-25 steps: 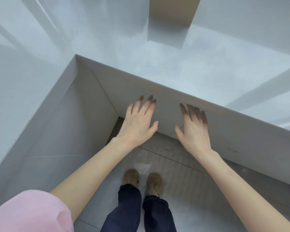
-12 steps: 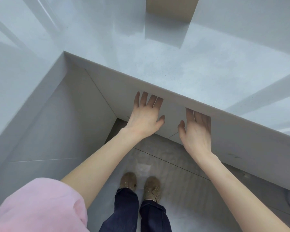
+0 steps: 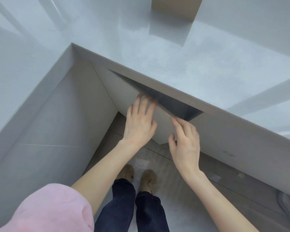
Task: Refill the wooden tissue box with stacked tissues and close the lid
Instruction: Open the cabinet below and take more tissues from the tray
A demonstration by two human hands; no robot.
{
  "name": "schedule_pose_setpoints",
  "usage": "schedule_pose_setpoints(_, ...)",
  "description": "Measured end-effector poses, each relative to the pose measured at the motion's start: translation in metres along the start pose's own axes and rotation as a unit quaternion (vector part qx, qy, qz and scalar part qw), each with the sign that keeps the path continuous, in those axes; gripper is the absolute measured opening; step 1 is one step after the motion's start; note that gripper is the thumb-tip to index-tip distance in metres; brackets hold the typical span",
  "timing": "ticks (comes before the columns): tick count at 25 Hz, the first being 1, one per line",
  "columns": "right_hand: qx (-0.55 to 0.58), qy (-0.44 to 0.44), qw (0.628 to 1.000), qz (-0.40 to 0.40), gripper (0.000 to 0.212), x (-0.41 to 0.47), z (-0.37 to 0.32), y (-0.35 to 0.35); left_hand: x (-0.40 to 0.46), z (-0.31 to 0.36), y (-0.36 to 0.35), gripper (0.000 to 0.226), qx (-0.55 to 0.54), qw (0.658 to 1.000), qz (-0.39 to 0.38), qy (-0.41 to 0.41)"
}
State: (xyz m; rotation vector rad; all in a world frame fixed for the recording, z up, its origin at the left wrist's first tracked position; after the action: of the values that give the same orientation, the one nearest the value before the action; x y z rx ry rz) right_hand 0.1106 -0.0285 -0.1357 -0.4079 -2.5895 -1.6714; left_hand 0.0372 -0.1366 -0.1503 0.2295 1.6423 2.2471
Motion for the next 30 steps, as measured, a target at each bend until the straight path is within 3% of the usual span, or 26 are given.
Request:
schedule_pose_setpoints(3, 0.132, -0.031, 0.988, -0.071, 0.028, -0.011, -0.001, -0.008, -0.024, -0.012, 0.002, 0.044, -0.038, 0.999, -0.002, 0.028)
schedule_pose_setpoints(8, 0.209, -0.056, 0.968, -0.126, 0.025, -0.036, -0.016, -0.021, -0.048, -0.029, 0.007, 0.050, -0.041, 0.997, -0.027, 0.054)
schedule_pose_setpoints(16, 0.195, -0.015, 0.975, -0.108, 0.036, -0.078, -0.068, -0.035, -0.087, -0.056, 0.016, 0.057, -0.002, 0.998, -0.044, 0.047)
schedule_pose_setpoints(23, 0.204, -0.006, 0.967, -0.151, 0.053, -0.119, -0.136, -0.068, -0.126, -0.102, 0.030, 0.060, -0.002, 0.995, -0.095, 0.014)
schedule_pose_setpoints(30, 0.244, -0.010, 0.946, -0.213, 0.065, -0.142, -0.209, -0.104, -0.148, -0.159, 0.046, 0.052, -0.039, 0.985, -0.162, 0.038)
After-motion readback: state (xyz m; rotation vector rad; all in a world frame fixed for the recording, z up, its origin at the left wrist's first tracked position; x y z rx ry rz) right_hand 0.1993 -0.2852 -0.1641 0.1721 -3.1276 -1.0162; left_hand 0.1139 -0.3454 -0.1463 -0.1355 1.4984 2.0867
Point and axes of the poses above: each hand's wrist, its own x-axis towards the middle knuckle, its own y-axis out of the back of the hand, z = x × y, the point moved 10 cm from there along x, towards the middle knuckle, and after that the axes turned 4 degrees about -z, right-handed, at the moved point
